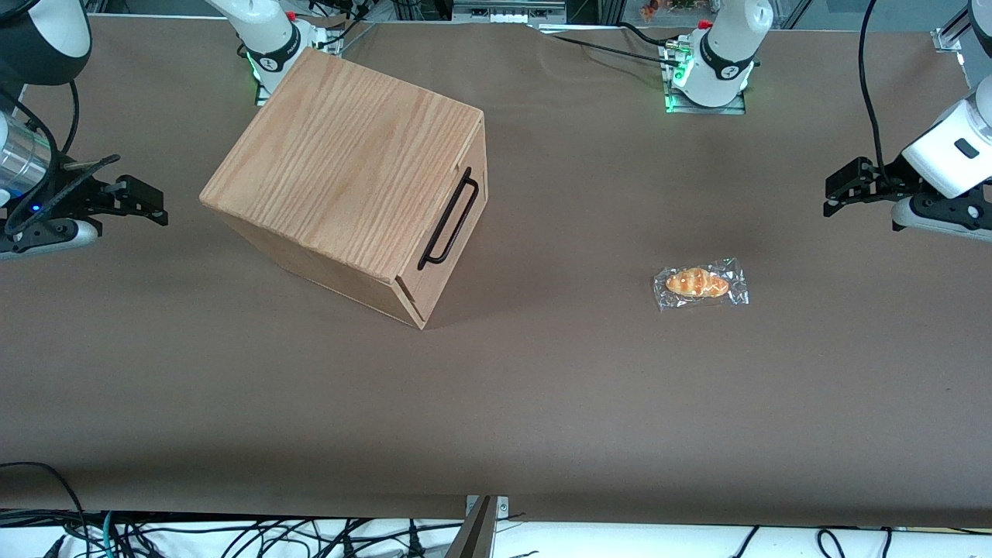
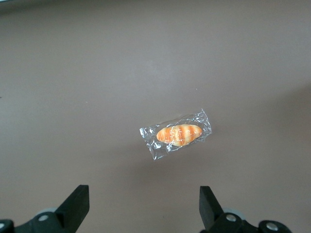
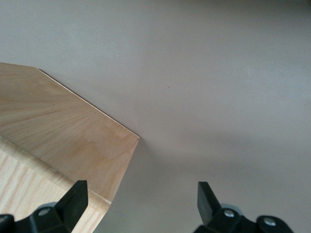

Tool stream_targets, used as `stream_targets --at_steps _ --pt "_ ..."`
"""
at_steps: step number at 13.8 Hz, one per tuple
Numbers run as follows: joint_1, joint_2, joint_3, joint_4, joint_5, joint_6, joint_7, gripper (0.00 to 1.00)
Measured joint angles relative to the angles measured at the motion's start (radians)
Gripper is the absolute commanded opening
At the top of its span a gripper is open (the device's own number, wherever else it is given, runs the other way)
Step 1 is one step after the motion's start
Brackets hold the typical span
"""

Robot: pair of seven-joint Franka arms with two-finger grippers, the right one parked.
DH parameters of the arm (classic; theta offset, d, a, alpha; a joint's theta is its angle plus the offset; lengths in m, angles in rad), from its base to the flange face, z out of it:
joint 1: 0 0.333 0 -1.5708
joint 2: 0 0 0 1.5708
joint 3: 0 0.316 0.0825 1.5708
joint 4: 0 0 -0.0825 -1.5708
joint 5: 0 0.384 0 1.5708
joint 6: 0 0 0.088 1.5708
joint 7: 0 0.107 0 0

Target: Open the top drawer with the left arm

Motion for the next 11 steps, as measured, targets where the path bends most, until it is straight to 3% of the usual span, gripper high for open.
stream_targets --at_steps 7,11 --pt "0.023 0.08 0.002 0.003 -0.18 0.004 -0.008 1.0" --pt "0.026 0.096 -0.006 0.003 -0.211 0.003 -0.07 1.0"
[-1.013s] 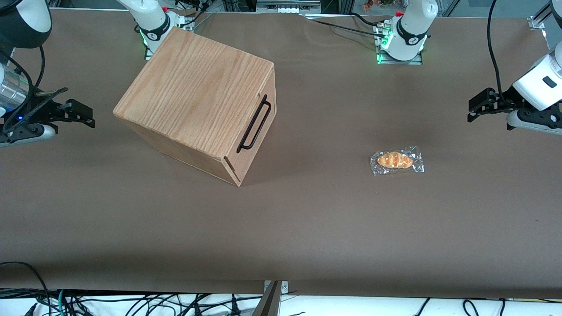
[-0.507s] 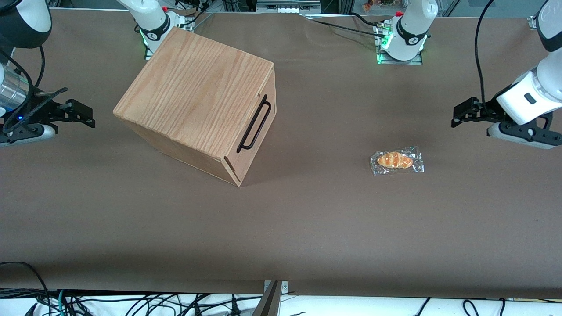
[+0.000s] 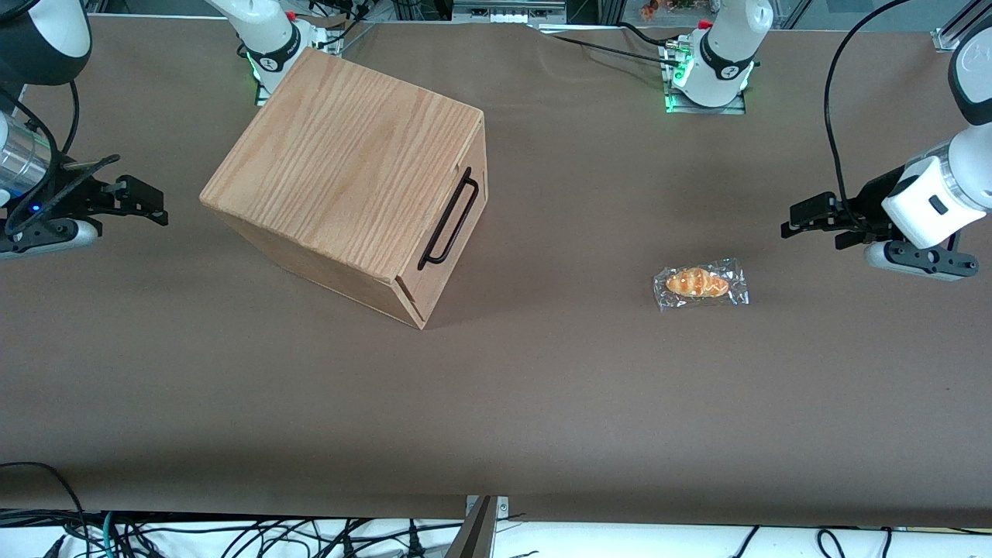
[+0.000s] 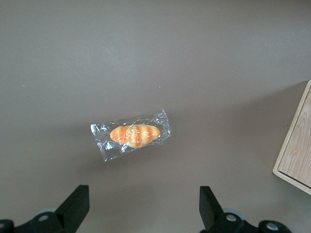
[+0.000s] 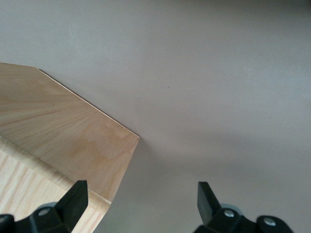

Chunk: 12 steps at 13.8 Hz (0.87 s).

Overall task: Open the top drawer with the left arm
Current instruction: 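Move the left gripper toward the black drawer handle of the wooden cabinet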

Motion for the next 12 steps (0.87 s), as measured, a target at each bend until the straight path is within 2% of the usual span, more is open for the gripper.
stream_targets --at_steps 4,6,9,12 --pt "-0.082 0.064 -0.086 -0.002 -0.014 -0.006 -0.015 1.0" --pt "-0.147 0.116 -0.129 0.001 -0.066 0.012 -0.055 1.0" --pt "-0.238 0.182 -0.136 0.031 -0.146 0.101 -0.149 1.0" --pt "-0.351 0.231 -0.139 0.08 -0.16 0.183 -0.27 1.0"
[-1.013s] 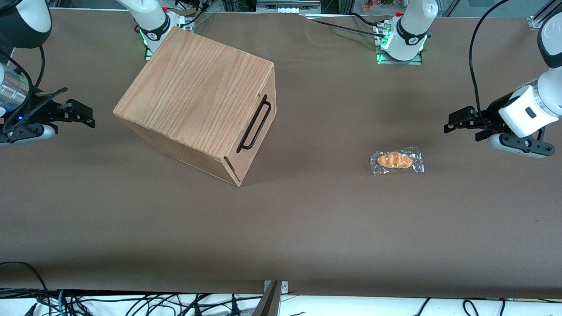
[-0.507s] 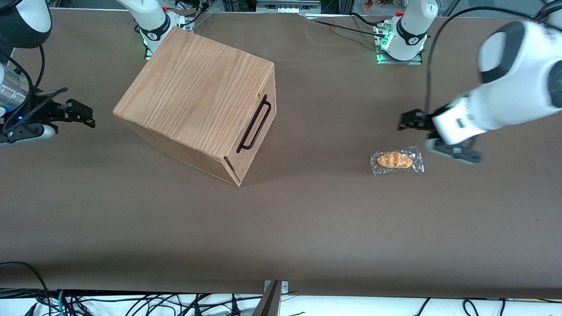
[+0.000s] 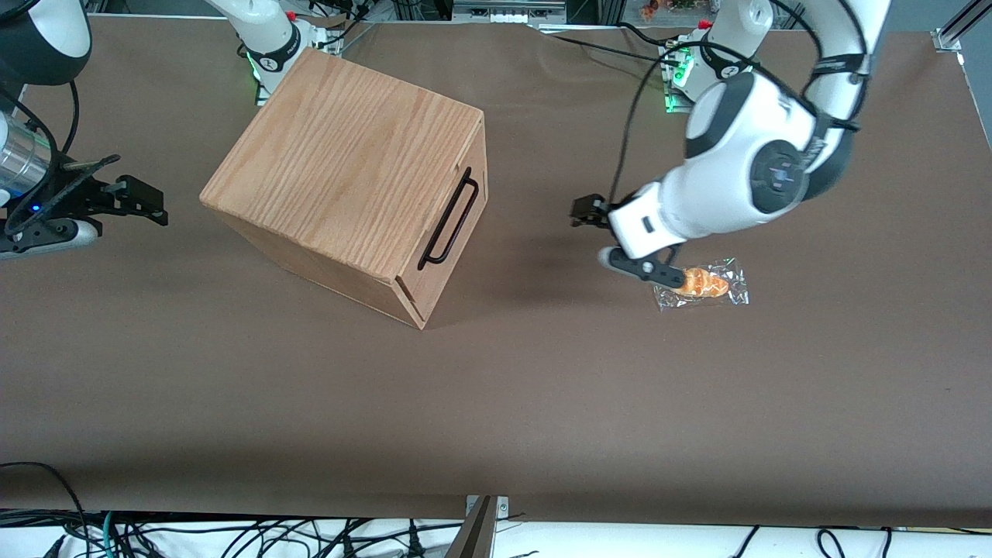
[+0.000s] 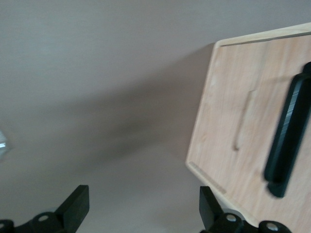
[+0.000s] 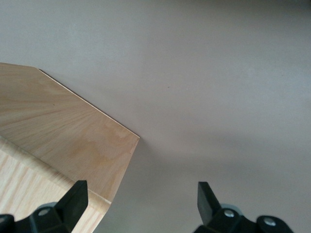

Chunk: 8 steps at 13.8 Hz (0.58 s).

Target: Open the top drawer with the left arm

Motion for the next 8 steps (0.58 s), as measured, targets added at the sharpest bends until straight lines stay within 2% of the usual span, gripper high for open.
stream_targets --at_steps 2,6,8 --pt "-0.071 0.029 -0.002 0.018 -0.005 0.06 -0.053 1.0" --pt "-0.138 0.083 -0.003 0.027 -0.118 0.18 -0.067 1.0" --pt "-0.154 0.114 -0.003 0.049 -0.14 0.2 -0.067 1.0"
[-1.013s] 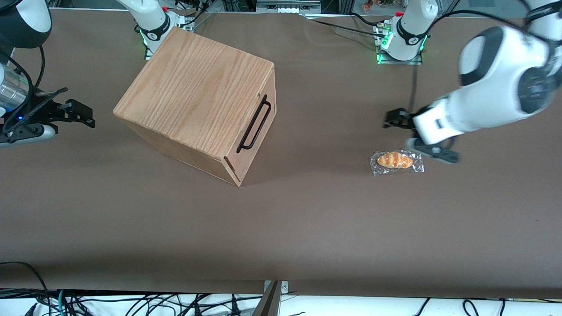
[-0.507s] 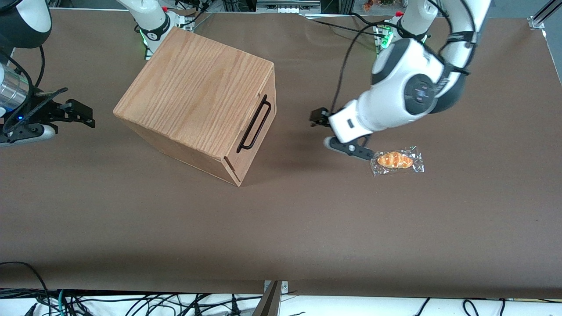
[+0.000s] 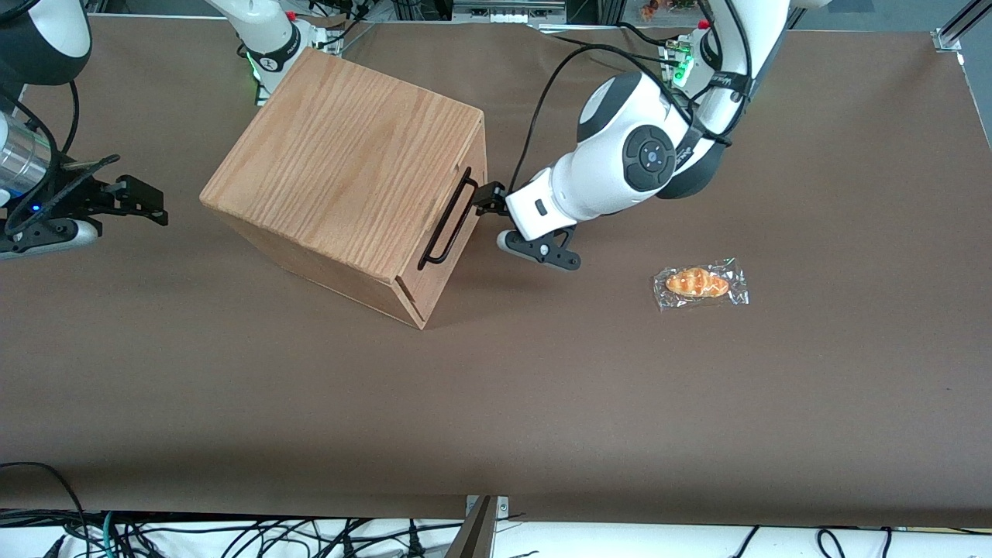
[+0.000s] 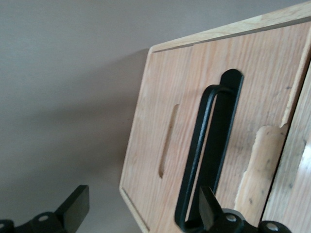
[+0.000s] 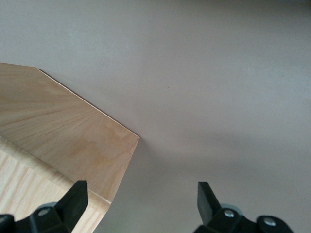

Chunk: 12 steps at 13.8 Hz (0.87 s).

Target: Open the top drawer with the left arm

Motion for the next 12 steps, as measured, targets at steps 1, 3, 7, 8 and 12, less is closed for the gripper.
stream_targets --at_steps 1,3,7,8,12 --pt "-0.007 0.016 0.0 0.016 0.0 0.001 0.0 1.0" --pt "-0.021 0.052 0.0 0.047 0.0 0.002 0.0 1.0" --pt "-0.051 0.094 -0.002 0.072 -0.001 0.011 -0.001 1.0" --pt "-0.056 0.097 -0.002 0.074 -0.001 0.013 -0.001 1.0" --pt "-0.063 0.103 -0.001 0.076 -0.001 0.016 -0.01 1.0"
